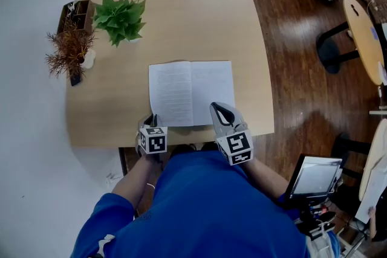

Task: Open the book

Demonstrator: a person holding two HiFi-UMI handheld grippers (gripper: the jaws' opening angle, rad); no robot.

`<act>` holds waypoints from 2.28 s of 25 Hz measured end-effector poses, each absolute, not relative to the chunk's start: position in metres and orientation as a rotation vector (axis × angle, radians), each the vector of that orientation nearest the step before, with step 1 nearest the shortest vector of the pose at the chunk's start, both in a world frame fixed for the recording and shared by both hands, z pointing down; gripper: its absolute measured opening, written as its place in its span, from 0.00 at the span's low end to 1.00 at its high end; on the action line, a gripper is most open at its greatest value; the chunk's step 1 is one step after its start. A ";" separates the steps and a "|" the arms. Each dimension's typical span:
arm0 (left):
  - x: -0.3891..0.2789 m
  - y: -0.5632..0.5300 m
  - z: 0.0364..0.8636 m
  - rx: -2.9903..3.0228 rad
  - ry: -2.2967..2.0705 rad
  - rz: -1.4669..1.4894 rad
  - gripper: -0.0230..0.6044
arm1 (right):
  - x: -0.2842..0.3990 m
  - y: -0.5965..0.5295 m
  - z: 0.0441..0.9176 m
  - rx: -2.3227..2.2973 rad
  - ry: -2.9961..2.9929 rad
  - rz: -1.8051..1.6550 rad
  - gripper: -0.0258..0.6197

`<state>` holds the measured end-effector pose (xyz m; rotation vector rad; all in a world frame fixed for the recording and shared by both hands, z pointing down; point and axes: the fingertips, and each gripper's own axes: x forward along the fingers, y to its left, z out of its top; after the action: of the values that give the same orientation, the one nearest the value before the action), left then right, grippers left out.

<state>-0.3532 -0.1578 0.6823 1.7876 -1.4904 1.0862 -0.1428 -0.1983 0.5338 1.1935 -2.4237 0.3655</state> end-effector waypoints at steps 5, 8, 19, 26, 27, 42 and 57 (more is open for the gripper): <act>-0.352 -0.158 0.685 1.789 -1.480 1.118 0.12 | -0.139 -0.197 0.537 1.205 -2.422 0.373 0.04; -0.354 -0.157 0.686 1.788 -1.481 1.128 0.14 | -0.139 -0.197 0.537 1.196 -2.428 0.380 0.04; -0.356 -0.158 0.682 1.800 -1.495 1.198 0.27 | -0.139 -0.198 0.532 1.197 -2.454 0.369 0.04; -0.361 -0.153 0.677 1.794 -1.518 1.165 0.33 | -0.140 -0.197 0.529 1.189 -2.471 0.359 0.04; -0.362 -0.152 0.677 1.793 -1.524 1.160 0.33 | -0.140 -0.196 0.528 1.191 -2.472 0.358 0.04; -0.357 -0.158 0.626 1.918 -1.693 0.973 0.23 | -0.130 -0.189 0.521 1.215 -2.467 0.347 0.04; -0.318 -0.163 0.563 2.227 -1.704 0.740 0.05 | -0.128 -0.168 0.520 1.276 -2.417 0.345 0.04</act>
<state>-0.3178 -0.1630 0.5633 2.2271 -1.7045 0.7400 -0.1282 -0.1675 0.5202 1.2755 -2.4173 0.3450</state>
